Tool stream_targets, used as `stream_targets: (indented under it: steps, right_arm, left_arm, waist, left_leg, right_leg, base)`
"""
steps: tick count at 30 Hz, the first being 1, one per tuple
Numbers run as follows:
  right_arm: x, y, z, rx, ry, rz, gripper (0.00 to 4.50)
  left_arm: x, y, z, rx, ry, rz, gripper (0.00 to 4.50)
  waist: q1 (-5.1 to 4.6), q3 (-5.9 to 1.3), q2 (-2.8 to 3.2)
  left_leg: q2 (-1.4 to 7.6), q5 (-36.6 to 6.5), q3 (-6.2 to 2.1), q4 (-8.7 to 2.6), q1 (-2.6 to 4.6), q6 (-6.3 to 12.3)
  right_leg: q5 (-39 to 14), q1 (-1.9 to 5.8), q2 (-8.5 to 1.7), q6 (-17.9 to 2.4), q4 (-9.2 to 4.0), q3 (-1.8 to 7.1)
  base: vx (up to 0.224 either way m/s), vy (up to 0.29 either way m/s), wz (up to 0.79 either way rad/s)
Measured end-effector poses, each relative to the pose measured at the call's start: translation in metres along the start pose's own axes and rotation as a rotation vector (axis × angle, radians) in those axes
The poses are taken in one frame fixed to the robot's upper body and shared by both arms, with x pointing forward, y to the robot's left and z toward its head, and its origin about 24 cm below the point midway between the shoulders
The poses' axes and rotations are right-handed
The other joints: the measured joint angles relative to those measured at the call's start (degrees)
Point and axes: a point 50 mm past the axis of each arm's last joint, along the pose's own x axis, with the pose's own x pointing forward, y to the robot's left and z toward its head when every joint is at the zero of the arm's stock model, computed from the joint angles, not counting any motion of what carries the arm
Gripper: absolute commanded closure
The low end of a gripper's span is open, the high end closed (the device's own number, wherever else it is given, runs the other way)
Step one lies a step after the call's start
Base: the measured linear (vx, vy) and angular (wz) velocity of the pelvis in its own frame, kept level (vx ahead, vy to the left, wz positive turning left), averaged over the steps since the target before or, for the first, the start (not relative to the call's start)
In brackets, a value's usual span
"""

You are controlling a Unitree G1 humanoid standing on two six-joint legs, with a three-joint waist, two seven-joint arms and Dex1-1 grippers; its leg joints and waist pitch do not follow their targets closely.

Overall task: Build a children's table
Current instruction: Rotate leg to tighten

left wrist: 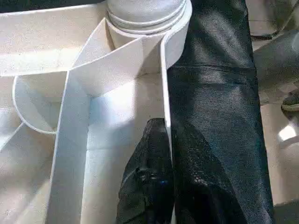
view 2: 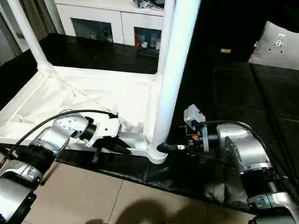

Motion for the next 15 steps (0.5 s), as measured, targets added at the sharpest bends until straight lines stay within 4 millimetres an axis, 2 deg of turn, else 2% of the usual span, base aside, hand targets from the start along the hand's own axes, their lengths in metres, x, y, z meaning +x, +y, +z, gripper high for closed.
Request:
stream_targets:
  steps: [5, 10, 13, 15]
  right_arm:
    - [-0.001, 0.001, -0.002, 0.033, -0.009, 0.003, 2.31]
    - [0.004, 0.003, -0.005, 0.097, -0.052, -0.053, 2.52]
    - [0.009, -0.002, -0.006, 0.128, -0.082, -0.144, 2.55]
    - [0.014, -0.008, -0.004, 0.129, -0.093, -0.243, 2.55]
  left_arm:
    - [0.0, 0.0, 0.0, -0.012, -0.008, -0.007, 4.5]
    - [0.003, 0.003, 0.001, -0.102, -0.025, 0.02, 4.5]
    - [0.003, 0.007, 0.0, -0.159, -0.02, 0.086, 4.5]
    - [0.005, 0.011, 0.0, -0.206, -0.025, 0.153, 4.5]
  waist:
    - [0.42, 0.0, -0.01]
    - [0.69, -0.01, -0.01]
    - [0.15, -0.01, -0.01]
    - [-0.83, -0.01, -0.01]
  left_leg:
    - [0.0, 0.0, 0.0, 0.0, 0.02, 0.0]
    - [0.0, 0.0, 0.01, 0.0, 0.12, -0.02]
    - [-0.01, 0.0, 0.02, 0.01, 0.17, -0.05]
    - [-0.03, 0.1, 0.02, 0.02, 0.2, -0.1]
  right_leg:
    - [0.0, 0.01, 0.0, 0.0, 0.0, 0.01]
    - [0.0, 0.04, 0.0, 0.0, 0.07, 0.02]
    - [0.0, 0.05, 0.0, 0.2, 0.07, 0.02]
    - [0.0, 0.07, 0.0, 0.2, 0.06, 0.03]
  base:
    - [0.0, 0.0, 0.0]
    - [0.0, 0.0, 0.0]
    - [0.0, 0.0, 0.0]
    - [0.0, 0.0, 0.0]
